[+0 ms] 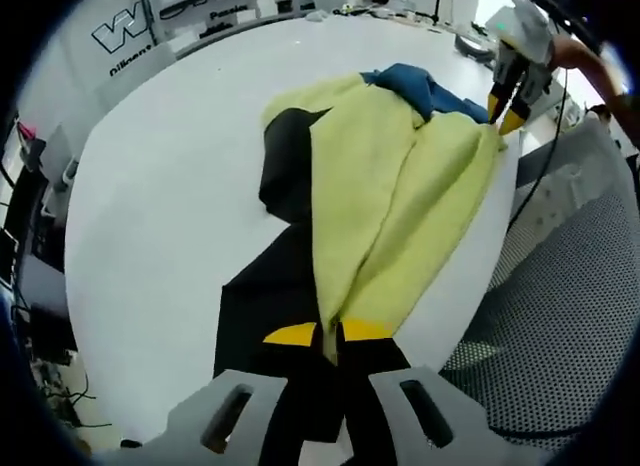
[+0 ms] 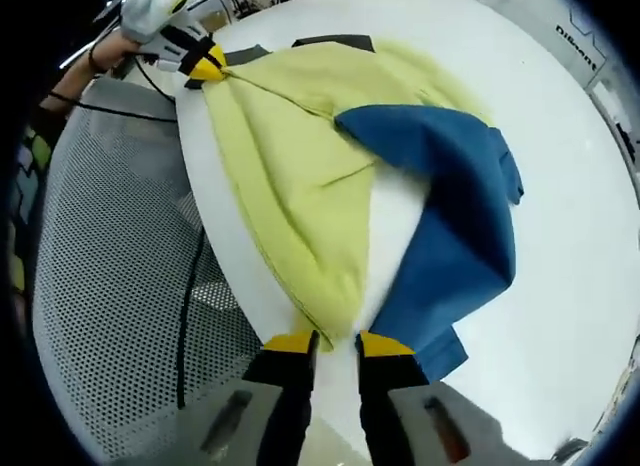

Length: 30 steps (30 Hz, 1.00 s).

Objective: Fold the garment on the visible template until the final outline fits inside the template.

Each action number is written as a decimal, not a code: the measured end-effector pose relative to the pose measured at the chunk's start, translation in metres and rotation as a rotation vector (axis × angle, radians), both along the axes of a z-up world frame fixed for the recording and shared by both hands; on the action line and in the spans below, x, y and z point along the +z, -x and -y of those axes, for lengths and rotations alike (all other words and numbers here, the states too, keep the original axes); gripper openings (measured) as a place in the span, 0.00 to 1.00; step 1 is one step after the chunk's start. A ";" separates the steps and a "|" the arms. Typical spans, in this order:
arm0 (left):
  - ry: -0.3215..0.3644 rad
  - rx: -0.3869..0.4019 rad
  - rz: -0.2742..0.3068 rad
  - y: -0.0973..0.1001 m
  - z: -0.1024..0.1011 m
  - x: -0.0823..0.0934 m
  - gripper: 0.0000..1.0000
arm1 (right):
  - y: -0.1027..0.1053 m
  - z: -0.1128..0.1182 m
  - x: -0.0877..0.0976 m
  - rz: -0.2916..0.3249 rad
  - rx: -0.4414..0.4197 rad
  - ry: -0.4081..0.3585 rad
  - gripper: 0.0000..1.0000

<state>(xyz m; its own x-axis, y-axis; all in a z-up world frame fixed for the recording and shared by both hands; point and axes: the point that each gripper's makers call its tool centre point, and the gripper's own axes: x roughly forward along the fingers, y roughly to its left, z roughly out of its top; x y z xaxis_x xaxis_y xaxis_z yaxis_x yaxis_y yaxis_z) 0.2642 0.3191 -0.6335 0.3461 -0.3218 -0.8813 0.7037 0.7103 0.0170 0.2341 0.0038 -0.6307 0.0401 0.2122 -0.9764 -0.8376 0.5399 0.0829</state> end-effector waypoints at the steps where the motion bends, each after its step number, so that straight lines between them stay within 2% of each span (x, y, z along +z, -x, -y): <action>1: 0.015 0.004 0.002 0.001 0.001 0.002 0.11 | 0.000 0.000 0.002 0.008 -0.004 -0.005 0.20; 5: 0.068 0.018 0.008 0.002 0.005 0.013 0.13 | -0.002 -0.002 0.013 0.027 -0.031 -0.035 0.26; 9: 0.097 0.032 0.041 -0.004 0.008 0.021 0.13 | -0.020 -0.009 0.026 0.096 -0.101 -0.089 0.27; 12: 0.111 0.042 0.071 -0.012 0.010 0.025 0.13 | -0.029 -0.011 0.026 0.118 -0.122 -0.089 0.29; 19: 0.109 0.064 0.139 -0.033 0.010 0.032 0.12 | -0.040 -0.019 0.025 0.143 -0.174 -0.111 0.27; 22: 0.103 0.065 0.191 -0.045 0.009 0.034 0.12 | -0.045 -0.027 0.024 0.150 -0.198 -0.131 0.26; 26: 0.058 0.033 0.231 -0.057 0.008 0.033 0.12 | -0.049 -0.040 0.023 0.159 -0.210 -0.151 0.26; 27: 0.016 -0.002 0.249 -0.061 0.006 0.032 0.12 | -0.049 -0.044 0.022 0.158 -0.216 -0.162 0.26; 28: 0.003 -0.016 0.260 -0.063 0.006 0.031 0.12 | -0.050 -0.047 0.022 0.155 -0.222 -0.170 0.25; 30: 0.009 -0.020 0.265 -0.065 0.010 0.030 0.13 | -0.050 -0.056 0.021 0.141 -0.238 -0.200 0.24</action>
<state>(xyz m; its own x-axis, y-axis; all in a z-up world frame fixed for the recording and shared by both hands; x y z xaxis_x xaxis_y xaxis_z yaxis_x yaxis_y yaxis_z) 0.3292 0.3092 -0.6033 0.5583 -0.3384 -0.7575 0.6892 0.6974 0.1964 0.2839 0.0601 -0.6095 0.2433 0.3674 -0.8977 -0.7009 0.7063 0.0991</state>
